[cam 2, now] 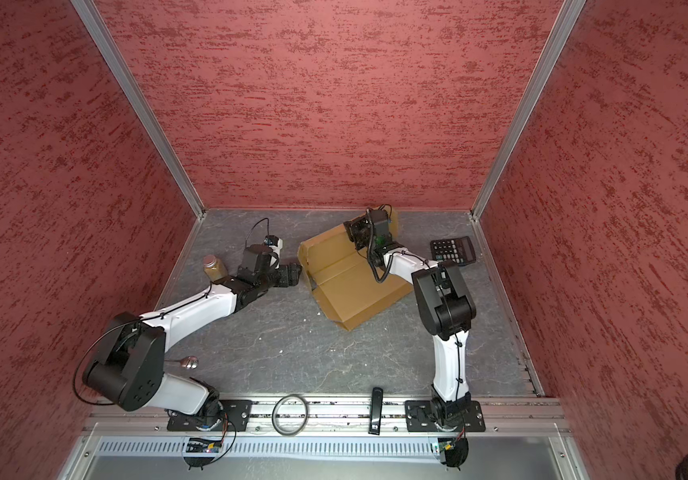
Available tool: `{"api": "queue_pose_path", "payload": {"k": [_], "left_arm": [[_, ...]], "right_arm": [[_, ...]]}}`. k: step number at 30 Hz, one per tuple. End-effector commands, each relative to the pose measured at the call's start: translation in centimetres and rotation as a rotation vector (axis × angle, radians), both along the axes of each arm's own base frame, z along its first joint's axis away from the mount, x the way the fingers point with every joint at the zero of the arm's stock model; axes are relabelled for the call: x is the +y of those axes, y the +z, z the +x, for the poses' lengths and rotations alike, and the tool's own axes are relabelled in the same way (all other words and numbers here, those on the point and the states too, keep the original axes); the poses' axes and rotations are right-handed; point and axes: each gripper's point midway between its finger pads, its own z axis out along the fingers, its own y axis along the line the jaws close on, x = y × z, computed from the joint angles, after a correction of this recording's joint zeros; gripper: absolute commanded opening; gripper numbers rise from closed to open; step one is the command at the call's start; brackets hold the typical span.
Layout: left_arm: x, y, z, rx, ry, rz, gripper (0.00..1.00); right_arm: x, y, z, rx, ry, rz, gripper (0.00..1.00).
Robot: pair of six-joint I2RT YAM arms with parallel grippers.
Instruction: Fold the paper box
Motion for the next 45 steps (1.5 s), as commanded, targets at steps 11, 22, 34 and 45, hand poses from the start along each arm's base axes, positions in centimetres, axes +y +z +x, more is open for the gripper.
{"api": "queue_pose_path", "payload": {"k": [11,22,34,45], "left_arm": [[-0.3,1.7,0.6,-0.032,-0.026,-0.048,0.88],[-2.4,1.3,0.8,-0.016,-0.071,-0.092,0.88],[-4.2,0.1,0.4,0.002,-0.096,-0.085,0.87],[-5.7,-0.7,1.0,0.009,-0.098,-0.068,0.85]], "right_arm": [[0.0,0.0,0.9,0.027,-0.020,-0.034,0.07],[0.2,-0.8,0.5,0.039,-0.018,-0.034,0.05],[0.1,-0.9,-0.1,0.022,-0.015,-0.013,0.04],[-0.3,-2.1,-1.2,0.011,-0.014,0.009,0.03]]}}
